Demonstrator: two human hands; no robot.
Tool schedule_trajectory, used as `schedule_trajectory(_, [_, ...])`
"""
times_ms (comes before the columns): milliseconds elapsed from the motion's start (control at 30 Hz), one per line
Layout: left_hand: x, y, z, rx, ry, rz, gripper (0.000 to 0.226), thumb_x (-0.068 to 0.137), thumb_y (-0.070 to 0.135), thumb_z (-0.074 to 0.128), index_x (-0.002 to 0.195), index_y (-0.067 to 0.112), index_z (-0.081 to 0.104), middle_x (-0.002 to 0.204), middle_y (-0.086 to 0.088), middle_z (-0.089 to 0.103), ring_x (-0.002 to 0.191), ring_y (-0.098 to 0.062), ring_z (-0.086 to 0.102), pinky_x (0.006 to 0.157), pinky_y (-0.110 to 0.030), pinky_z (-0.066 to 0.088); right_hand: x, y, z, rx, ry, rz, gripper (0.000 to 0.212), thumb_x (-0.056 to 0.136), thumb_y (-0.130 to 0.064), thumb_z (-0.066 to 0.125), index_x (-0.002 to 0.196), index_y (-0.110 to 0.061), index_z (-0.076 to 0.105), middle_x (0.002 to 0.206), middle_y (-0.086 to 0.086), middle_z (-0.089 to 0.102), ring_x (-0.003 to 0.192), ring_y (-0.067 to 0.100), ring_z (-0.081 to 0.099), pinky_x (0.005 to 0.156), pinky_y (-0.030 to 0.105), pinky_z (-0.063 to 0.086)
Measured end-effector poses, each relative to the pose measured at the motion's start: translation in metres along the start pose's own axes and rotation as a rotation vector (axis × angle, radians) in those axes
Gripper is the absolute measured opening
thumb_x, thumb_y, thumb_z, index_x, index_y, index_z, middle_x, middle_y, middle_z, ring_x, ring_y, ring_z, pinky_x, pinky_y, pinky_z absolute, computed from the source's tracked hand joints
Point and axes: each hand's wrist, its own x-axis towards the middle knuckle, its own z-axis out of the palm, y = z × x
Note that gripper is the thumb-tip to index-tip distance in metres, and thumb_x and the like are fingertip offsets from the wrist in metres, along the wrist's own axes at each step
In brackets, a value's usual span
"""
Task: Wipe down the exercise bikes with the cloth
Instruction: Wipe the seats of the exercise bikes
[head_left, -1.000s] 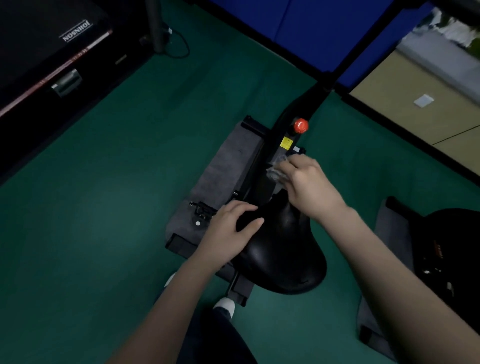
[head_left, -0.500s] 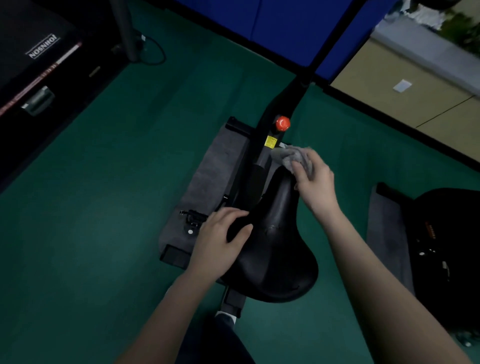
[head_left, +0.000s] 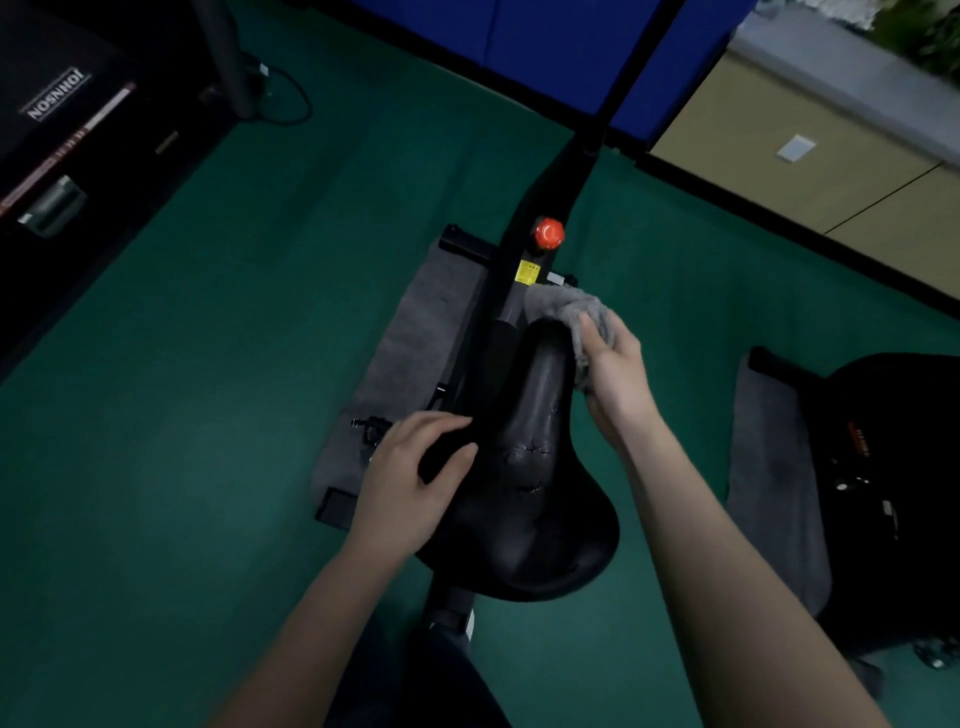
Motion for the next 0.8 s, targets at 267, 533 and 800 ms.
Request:
schedule_trajectory(267, [0.000,-0.003,0.002,-0.060,0.019,0.008,0.038,0.085,0.049,0.053,0.109,0.024,0.069,0.110,0.015,0.062,0.111,-0.009,0.057,0.100,-0.041,0.044,-0.072,0.028,-0.012,-0.346,0.144,-0.227,0.025,0.088,-0.028,0.053,0.105,-0.012,0.061,0.097,-0.002,0.065,0.093,0.014,0.061,0.087,0.034,0.048])
schedule_trajectory(533, [0.000,-0.002,0.003,-0.087,0.021,-0.001,0.037,0.084,0.047,0.054,0.108,0.023,0.070,0.109,0.014,0.063,0.110,-0.009,0.058,0.099,-0.042,0.045,-0.069,0.017,-0.001,-0.439,0.103,-0.262,0.043,0.097,-0.016,0.050,0.138,-0.010,0.037,0.145,0.001,0.040,0.131,0.011,0.038,0.100,0.000,0.021])
schedule_trajectory(800, [0.000,-0.005,0.004,-0.084,0.041,0.024,0.034,0.085,0.042,0.055,0.108,0.021,0.070,0.107,0.010,0.064,0.107,-0.011,0.060,0.098,-0.042,0.046,-0.118,0.041,-0.005,-0.613,-0.129,-0.612,0.046,0.087,0.013,0.055,0.130,-0.004,0.056,0.144,0.006,0.048,0.141,0.020,0.033,0.116,0.035,0.028])
